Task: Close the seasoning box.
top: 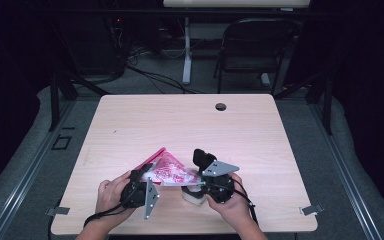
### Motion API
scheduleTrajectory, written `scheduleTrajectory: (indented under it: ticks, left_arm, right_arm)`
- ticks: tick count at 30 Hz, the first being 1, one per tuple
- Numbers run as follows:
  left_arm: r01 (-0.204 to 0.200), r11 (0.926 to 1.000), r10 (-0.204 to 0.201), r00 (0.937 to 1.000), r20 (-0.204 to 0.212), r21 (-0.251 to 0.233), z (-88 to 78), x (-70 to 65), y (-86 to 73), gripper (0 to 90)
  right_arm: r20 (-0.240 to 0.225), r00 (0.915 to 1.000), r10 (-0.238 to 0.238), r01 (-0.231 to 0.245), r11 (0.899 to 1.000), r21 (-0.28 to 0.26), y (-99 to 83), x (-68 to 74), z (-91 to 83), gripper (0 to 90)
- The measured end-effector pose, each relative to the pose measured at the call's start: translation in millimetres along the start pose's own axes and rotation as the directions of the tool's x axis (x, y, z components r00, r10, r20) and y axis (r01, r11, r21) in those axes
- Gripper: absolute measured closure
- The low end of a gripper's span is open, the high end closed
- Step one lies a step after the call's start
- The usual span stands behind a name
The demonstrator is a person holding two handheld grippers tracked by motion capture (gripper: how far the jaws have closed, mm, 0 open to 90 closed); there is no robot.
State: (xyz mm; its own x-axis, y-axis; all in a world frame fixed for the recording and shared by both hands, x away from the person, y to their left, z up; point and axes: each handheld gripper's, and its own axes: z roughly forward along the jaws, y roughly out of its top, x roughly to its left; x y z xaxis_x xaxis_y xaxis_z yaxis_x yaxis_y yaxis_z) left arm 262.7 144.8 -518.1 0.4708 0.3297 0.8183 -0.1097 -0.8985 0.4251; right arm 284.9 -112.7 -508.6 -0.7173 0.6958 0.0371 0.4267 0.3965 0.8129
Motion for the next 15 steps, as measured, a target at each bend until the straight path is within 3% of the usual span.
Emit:
scheduleTrajectory:
  ticks: [9, 15]
  left_arm:
    - [0.042, 0.9991, -0.042, 0.9987, 0.03, -0.005, 4.9, -3.2, -3.9, 72.4]
    - [0.09, 0.9959, -0.09, 0.9933, 0.073, -0.002, 8.0, -4.5, -8.5, 72.3]
  right_arm:
    - [0.005, 1.0, -0.004, 0.004, 1.0, -0.003, 1.0, 1.0, -1.2, 90.0]
    - [0.006, 0.9999, -0.01, 0.01, 1.0, -0.005, 1.6, 1.5, -1.6, 90.0]
